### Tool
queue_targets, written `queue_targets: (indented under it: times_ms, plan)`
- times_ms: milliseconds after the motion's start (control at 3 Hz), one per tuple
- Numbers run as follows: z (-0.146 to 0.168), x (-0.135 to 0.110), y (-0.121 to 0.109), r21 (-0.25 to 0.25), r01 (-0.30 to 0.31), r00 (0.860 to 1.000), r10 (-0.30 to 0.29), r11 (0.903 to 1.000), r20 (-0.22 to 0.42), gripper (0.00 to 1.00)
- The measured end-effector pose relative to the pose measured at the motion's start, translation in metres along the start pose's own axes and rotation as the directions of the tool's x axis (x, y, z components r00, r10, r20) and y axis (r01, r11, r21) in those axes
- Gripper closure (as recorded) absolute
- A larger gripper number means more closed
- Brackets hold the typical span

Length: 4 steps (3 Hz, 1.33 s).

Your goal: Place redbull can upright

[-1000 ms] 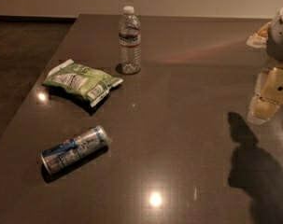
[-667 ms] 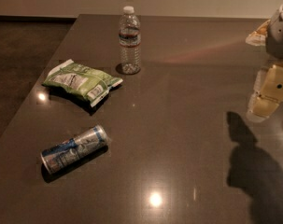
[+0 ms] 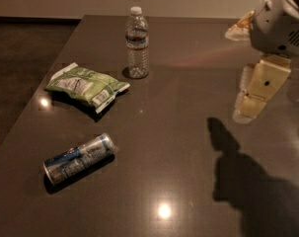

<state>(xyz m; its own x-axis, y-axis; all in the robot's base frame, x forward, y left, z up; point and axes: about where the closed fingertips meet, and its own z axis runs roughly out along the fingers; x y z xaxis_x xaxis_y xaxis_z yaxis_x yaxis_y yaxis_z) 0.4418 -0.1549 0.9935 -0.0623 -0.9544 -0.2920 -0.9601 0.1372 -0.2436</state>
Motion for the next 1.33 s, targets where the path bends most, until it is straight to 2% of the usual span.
queue_targets:
  times_ms: [333,667,1000,1333]
  plan:
    - [0.012,-0.043,0.009,-0.028,0.114,0.992,-0.113,0.9931,0.053,0.00]
    - [0.048,-0.092,0.022,-0.071,0.251,0.967,-0.246,0.9655,0.070,0.00]
    - [0.079,-0.123,0.032,-0.102,0.335,0.942,-0.329,0.9368,0.066,0.00]
    - [0.104,-0.156,0.058,-0.134,0.449,0.893,-0.444,0.8834,0.069,0.00]
